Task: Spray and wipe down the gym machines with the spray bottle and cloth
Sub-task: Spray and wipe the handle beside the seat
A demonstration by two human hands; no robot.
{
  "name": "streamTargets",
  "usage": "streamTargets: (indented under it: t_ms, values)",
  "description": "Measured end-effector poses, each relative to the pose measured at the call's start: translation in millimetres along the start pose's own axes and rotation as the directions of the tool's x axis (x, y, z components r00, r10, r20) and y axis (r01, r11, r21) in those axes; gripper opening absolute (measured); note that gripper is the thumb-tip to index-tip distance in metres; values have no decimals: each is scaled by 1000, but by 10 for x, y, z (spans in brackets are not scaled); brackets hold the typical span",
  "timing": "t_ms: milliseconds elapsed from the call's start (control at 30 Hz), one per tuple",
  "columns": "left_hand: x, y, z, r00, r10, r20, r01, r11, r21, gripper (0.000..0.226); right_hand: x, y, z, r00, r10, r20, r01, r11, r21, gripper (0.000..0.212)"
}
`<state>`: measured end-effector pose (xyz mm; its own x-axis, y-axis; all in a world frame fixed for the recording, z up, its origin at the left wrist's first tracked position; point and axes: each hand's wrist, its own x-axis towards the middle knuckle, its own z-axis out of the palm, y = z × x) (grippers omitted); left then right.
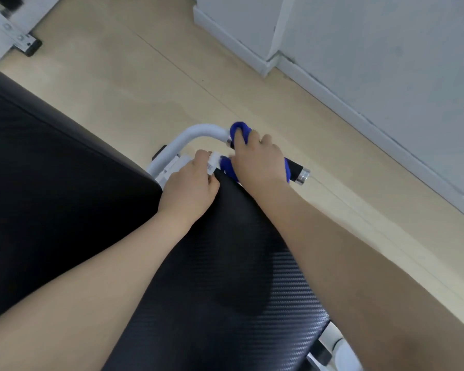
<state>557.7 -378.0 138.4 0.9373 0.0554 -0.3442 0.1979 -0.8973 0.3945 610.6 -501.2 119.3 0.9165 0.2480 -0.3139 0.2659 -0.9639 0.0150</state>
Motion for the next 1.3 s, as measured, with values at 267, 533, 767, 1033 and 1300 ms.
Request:
streamTargets:
  t_ms: [267,533,767,1033,1300]
  values:
    - [-9,17,-3,1000,7,0,-7,1000,-2,25,-425,572,-122,983,120,140,-92,976,-196,45]
    - [9,-14,6,1000,7,-11,-6,1000,26,27,325,435,-180,964,-4,267,-74,956,284,26]
    - [10,-8,31,1000,6,-22,-5,1000,27,21,-193,1248,-182,837,84,540,-359,831,426,37]
    - [25,-20,62,1000,5,-25,-4,999,41,31,449,282,-140,974,-100,202,87,993,75,16]
    - [-19,20,50,997,-17,-72,20,999,41,24,-180,774,-154,985,70,156,-78,996,43,18]
